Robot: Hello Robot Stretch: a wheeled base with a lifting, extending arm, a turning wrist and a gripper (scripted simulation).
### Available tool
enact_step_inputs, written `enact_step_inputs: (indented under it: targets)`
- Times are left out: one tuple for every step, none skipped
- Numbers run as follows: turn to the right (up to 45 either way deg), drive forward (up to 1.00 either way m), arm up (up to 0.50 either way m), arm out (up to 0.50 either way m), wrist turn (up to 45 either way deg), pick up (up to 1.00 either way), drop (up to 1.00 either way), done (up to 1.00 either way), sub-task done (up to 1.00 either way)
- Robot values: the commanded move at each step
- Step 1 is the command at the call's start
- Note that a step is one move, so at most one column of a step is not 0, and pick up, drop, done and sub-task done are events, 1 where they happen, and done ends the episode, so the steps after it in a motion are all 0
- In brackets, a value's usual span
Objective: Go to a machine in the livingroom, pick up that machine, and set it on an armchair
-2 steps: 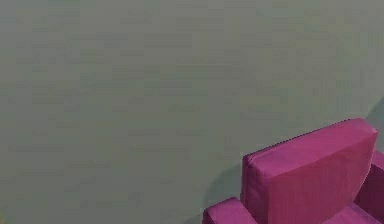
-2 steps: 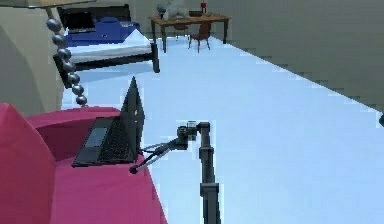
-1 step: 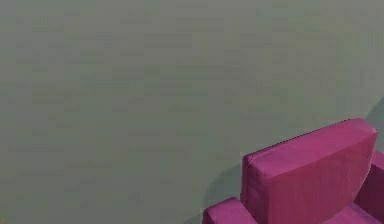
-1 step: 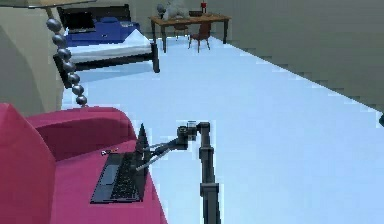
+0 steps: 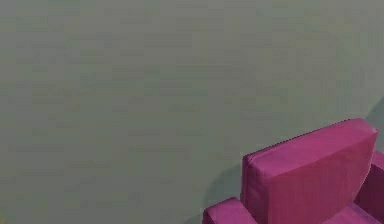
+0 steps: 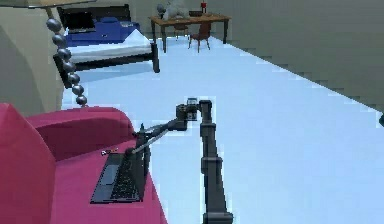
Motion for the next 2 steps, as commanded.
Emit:
enact_step_inputs:
  targets:
    - [0.0,0.0,0.0,-0.08,0.0,0.0,0.0,0.0,0.0]
    - [0.0,0.0,0.0,0.0,0.0,0.0,0.0,1.0,0.0]
